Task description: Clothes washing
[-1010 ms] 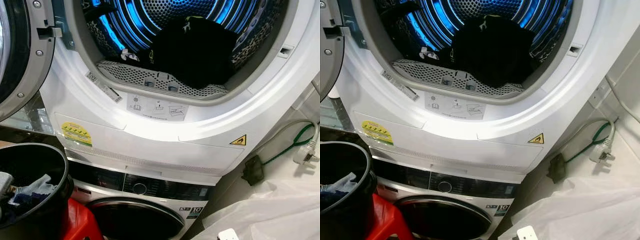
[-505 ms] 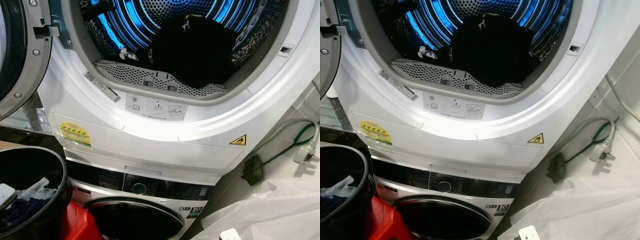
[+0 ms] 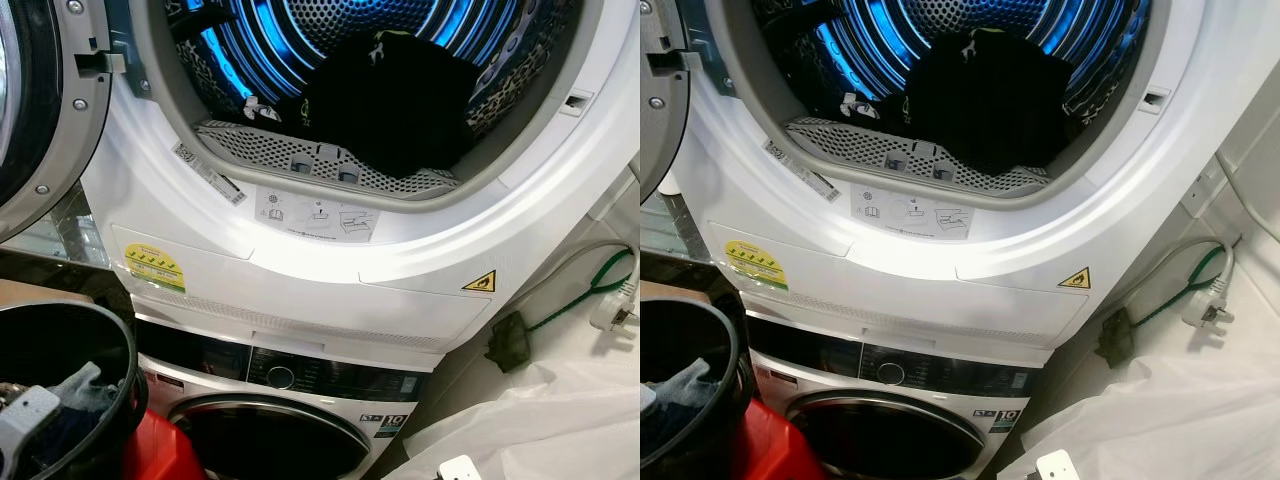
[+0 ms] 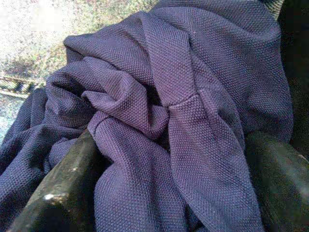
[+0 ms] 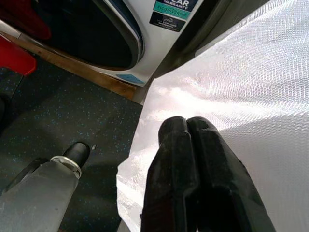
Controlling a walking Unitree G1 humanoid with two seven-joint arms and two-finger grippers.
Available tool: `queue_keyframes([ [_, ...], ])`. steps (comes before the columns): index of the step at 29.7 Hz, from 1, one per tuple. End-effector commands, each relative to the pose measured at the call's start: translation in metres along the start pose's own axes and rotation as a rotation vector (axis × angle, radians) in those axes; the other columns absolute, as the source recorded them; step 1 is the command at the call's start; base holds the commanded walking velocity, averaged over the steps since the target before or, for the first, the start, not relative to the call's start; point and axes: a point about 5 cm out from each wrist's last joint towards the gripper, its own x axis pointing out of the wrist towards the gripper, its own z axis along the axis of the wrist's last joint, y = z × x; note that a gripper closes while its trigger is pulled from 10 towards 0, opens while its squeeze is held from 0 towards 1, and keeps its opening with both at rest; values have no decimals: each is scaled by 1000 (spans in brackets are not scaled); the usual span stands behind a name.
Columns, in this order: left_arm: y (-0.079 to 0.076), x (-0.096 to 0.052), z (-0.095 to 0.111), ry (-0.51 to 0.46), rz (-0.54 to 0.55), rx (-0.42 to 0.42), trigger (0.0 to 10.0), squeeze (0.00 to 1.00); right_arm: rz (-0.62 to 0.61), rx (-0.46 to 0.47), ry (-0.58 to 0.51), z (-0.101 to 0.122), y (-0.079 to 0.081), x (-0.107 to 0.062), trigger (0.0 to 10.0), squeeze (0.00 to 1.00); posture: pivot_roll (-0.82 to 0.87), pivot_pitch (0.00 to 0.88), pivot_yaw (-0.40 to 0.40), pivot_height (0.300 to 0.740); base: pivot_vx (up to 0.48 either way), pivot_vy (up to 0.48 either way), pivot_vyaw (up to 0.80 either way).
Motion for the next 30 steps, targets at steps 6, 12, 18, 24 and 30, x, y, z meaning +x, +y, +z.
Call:
queue_keyframes([
  [6,-7,6,1,-10,-49,8,0,0,-8,-7,12,-6,-3,-2,10000,0,158,0,-201,740,0,0,0],
  [12,-7,8,2,-13,-38,18,0,0,-11,-2,12,-6,-2,-2,10000,0,150,0,-194,740,0,0,0],
  [18,-9,10,6,-25,-38,22,0,0,-13,1,13,-6,-3,-2,10000,0,148,0,-193,740,0,0,0],
  [24,-9,11,8,-37,-22,33,0,0,-15,7,14,-6,-2,-2,10000,0,145,0,-191,740,0,0,0],
  [30,-7,12,10,-50,20,35,0,0,-16,5,17,-7,-3,-2,10000,0,145,0,-194,740,0,0,0],
])
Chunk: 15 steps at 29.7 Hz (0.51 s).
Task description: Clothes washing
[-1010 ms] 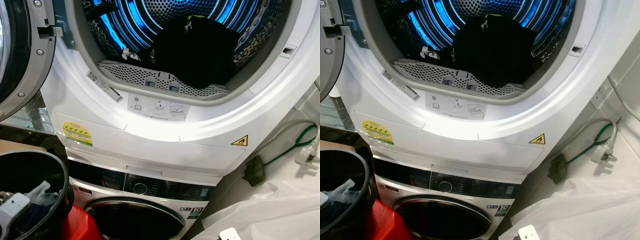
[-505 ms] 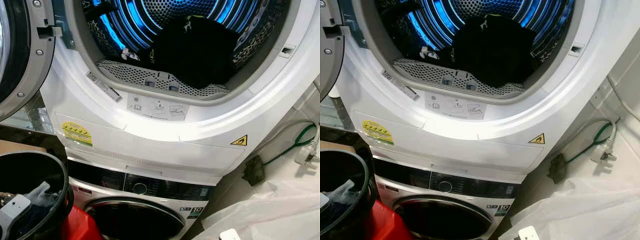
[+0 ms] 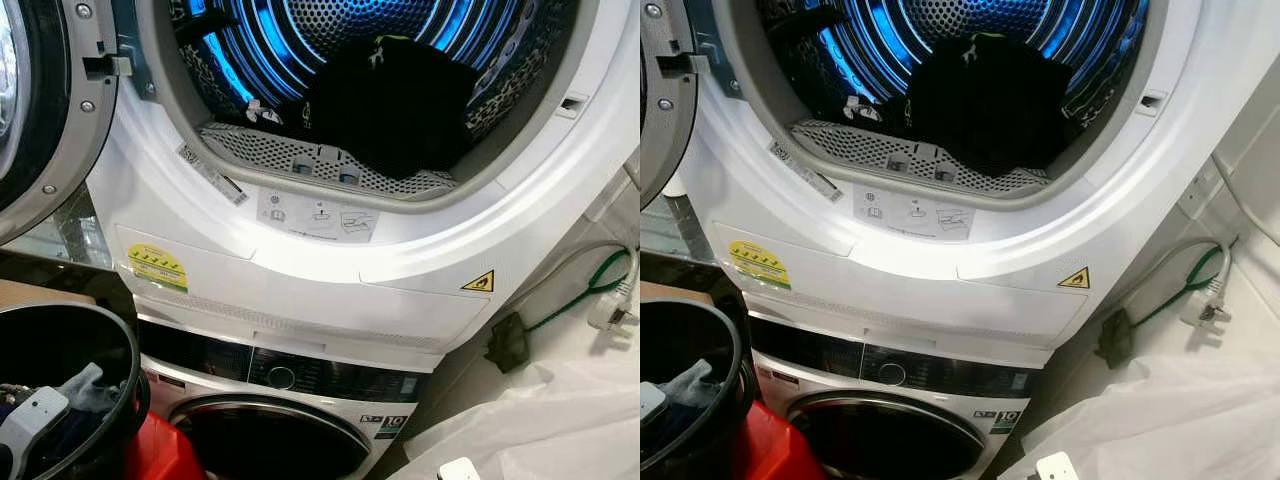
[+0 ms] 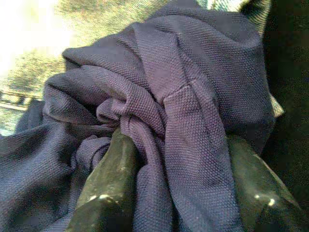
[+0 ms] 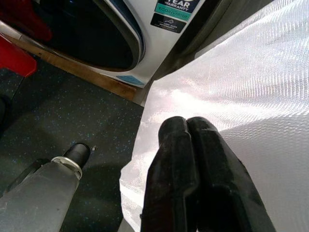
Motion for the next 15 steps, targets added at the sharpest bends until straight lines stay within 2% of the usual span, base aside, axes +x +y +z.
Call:
queue_keyframes([
  [1,-4,6,5,-25,14,1,0,0,-15,-1,13,-5,-5,-2,10000,0,145,0,-194,740,0,0,0],
  [4,-1,7,9,-57,63,-14,0,0,-13,-4,14,-5,-5,-2,10000,0,147,0,-196,740,0,0,0],
  [10,-4,9,10,-100,74,-26,0,0,-9,-11,16,-6,-4,-2,10000,0,150,0,-198,740,0,0,0],
  [15,6,2,35,-307,199,-63,0,0,-13,-8,12,-5,-5,-2,10000,0,148,0,-201,740,0,0,0],
])
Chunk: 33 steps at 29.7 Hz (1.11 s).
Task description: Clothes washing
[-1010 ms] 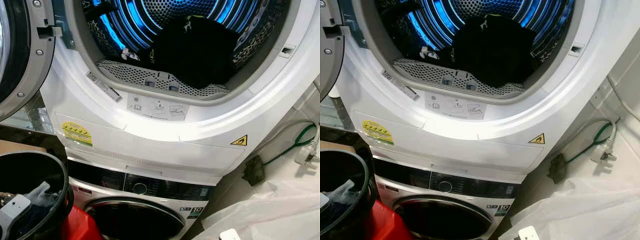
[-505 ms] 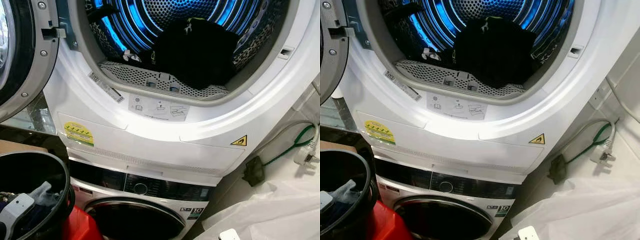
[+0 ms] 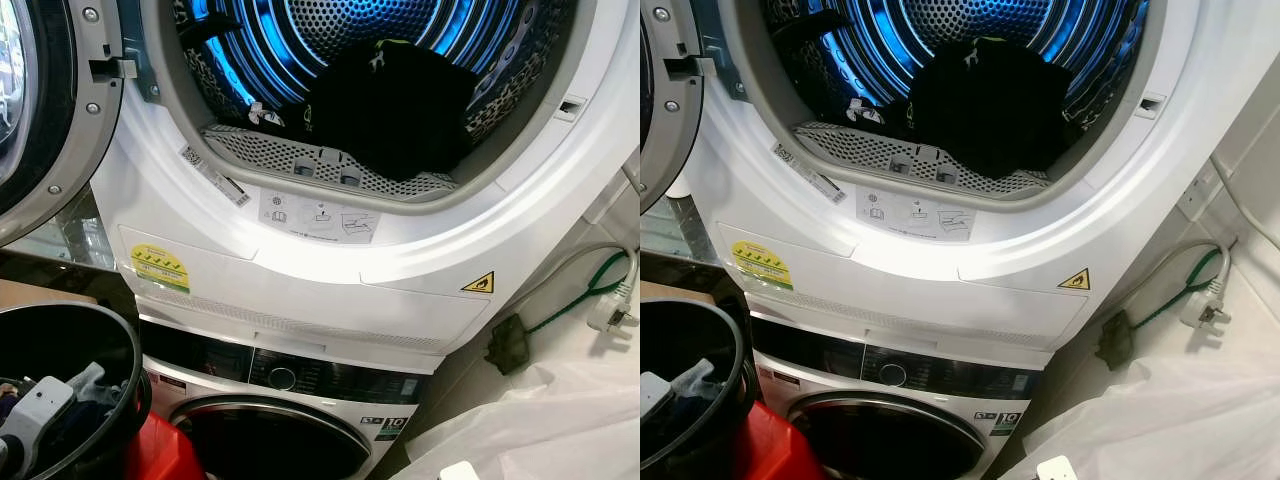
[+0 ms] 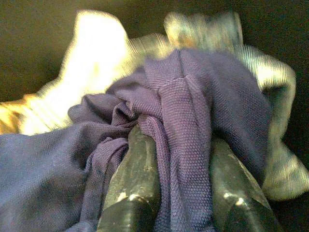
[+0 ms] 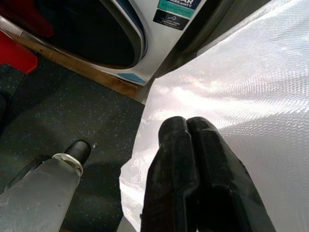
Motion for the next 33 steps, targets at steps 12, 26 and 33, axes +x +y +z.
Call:
queue_keyframes([
  [12,-19,-21,57,-527,270,-63,0,0,-17,7,0,0,-4,-1,10000,0,164,0,-195,740,0,0,0],
  [26,-56,-80,105,-901,695,-123,0,0,5,18,-26,16,8,5,10000,0,252,0,-185,740,0,0,0],
  [33,-92,-85,139,-1034,573,-20,0,0,20,17,-46,26,15,8,10000,0,273,0,-183,740,0,0,0],
])
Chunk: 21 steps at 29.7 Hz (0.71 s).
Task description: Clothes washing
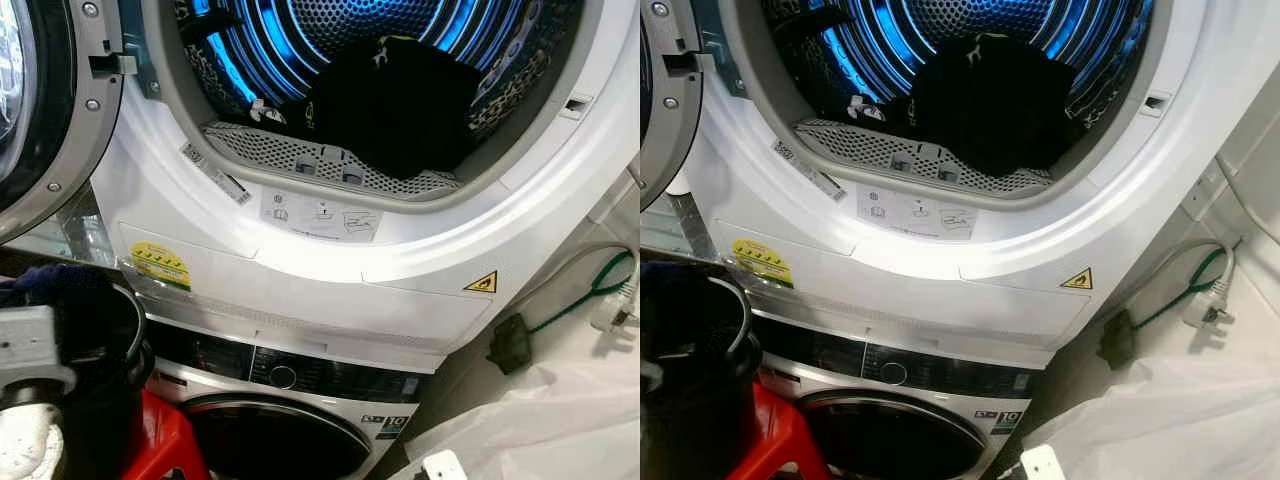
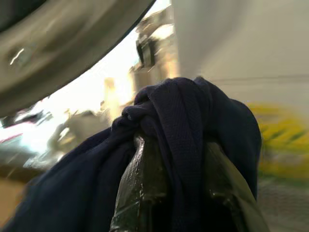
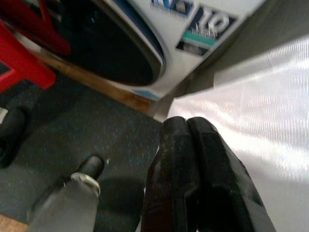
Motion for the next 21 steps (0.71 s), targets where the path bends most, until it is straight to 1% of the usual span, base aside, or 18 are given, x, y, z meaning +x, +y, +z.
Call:
queue_keyframes([
  [1,-28,10,38,-162,-160,29,0,0,-6,1,7,1,1,1,10000,0,283,0,-169,740,0,0,0],
  [2,-28,10,38,-162,-160,29,0,0,-6,1,7,1,1,1,10000,0,283,0,-169,740,0,0,0],
  [4,-43,13,57,-231,-251,69,0,0,-5,11,1,4,4,2,10000,0,279,0,-161,740,0,0,0],
  [6,-43,13,57,-231,-251,69,0,0,-5,11,1,4,4,2,10000,0,279,0,-161,740,0,0,0],
  [7,-51,15,64,-259,-304,76,0,0,-7,19,-2,5,5,2,10000,0,277,0,-154,740,0,0,0],
  [10,-82,23,83,-328,-472,38,0,0,-14,31,4,3,8,3,10000,0,282,0,-139,740,0,0,0],
  [11,-82,23,83,-328,-472,38,0,0,-14,31,4,3,8,3,10000,0,282,0,-139,740,0,0,0],
  [12,-93,26,89,-346,-525,4,0,0,-19,38,10,1,9,2,10000,0,281,0,-137,740,0,0,0],
  [13,-100,26,93,-359,-566,-19,0,0,-25,49,13,0,10,2,10000,0,284,0,-128,740,0,0,0],
  [14,-100,26,93,-359,-566,-19,0,0,-25,49,13,0,10,2,10000,0,284,0,-128,740,0,0,0],
  [17,-122,24,109,-411,-707,-36,0,0,-24,63,15,0,14,3,10000,0,289,0,-121,740,0,0,0],
  [19,-131,25,119,-451,-764,-47,0,0,-15,65,15,0,18,4,10000,0,286,0,-108,740,0,0,0],
  [20,-131,25,119,-451,-764,-47,0,0,-15,65,15,0,18,4,10000,0,286,0,-108,740,0,0,0],
  [21,-136,25,126,-475,-788,-62,0,0,-12,69,14,1,20,4,10000,0,286,0,-108,740,0,0,0],
])
